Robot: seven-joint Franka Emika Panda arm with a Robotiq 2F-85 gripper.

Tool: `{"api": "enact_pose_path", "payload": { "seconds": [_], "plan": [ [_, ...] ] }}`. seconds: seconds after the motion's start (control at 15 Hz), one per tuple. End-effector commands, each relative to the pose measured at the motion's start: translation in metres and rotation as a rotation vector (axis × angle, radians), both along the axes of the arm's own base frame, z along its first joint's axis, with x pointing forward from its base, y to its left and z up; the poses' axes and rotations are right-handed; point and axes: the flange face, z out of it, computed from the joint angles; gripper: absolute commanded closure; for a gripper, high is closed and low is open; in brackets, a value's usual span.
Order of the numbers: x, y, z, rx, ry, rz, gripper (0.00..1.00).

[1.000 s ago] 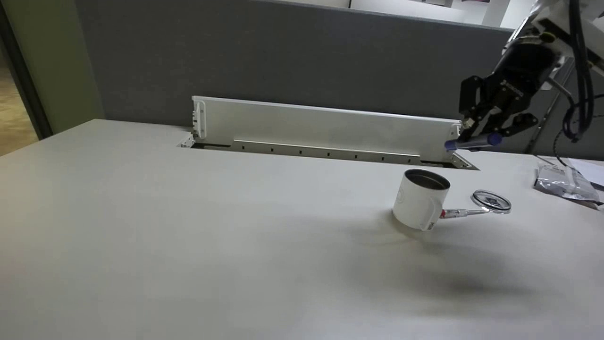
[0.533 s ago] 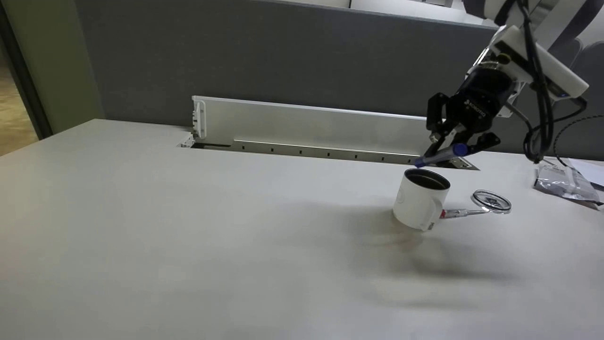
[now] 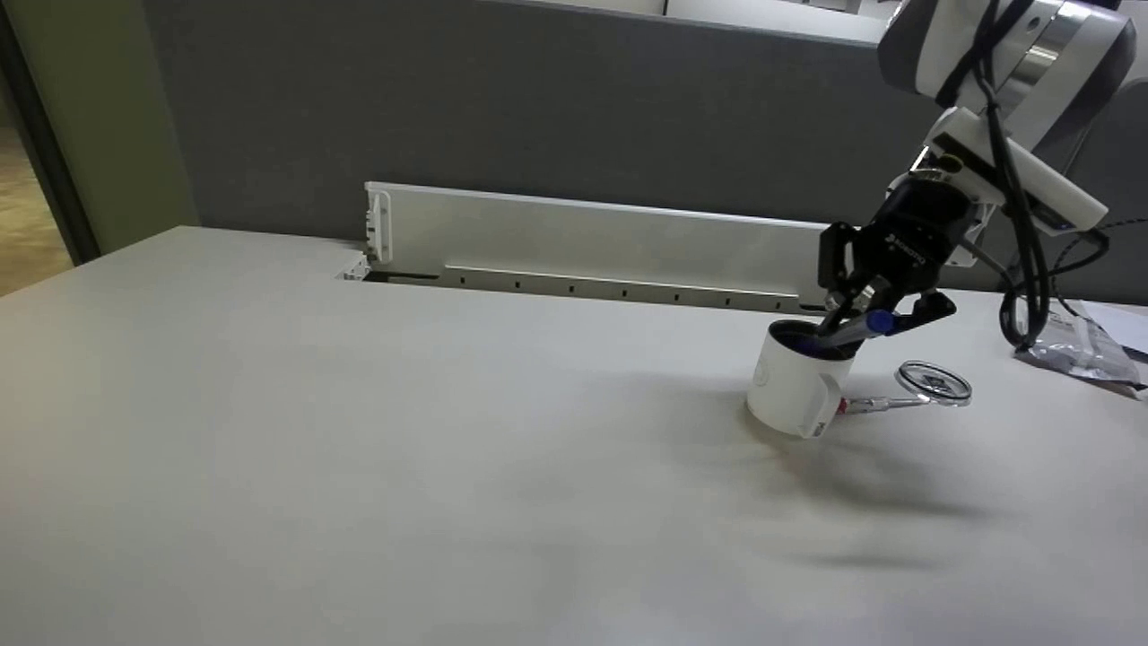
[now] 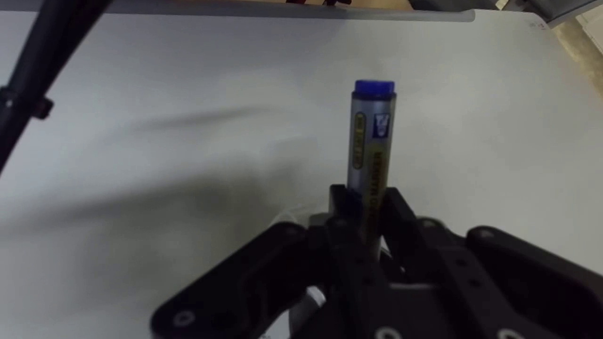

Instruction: Put the marker in the mug

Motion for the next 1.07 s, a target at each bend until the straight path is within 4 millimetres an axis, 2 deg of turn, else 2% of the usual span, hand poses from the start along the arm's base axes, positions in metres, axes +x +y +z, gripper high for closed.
{"api": "enact_pose_path", "payload": {
  "seconds": [0.0,0.13,0.27,0.33,0.4,0.67,0.87,1.0],
  "plan": [
    [0.012,-0.013,-0.012,-0.002,0.014,-0.060,0.92],
    [0.014,-0.017,-0.018,0.009,0.000,-0.082,0.92],
    [0.016,-0.018,-0.014,0.031,-0.031,-0.102,0.92],
    [0.018,-0.019,-0.011,0.038,-0.043,-0.108,0.43],
    [0.018,-0.019,-0.005,0.056,-0.055,-0.108,0.42],
    [0.022,-0.017,0.016,0.071,-0.099,-0.078,0.19],
    [0.018,-0.021,0.048,0.038,-0.179,0.009,0.02],
    [0.010,-0.028,0.070,-0.047,-0.258,0.084,0.00]
  ]
}}
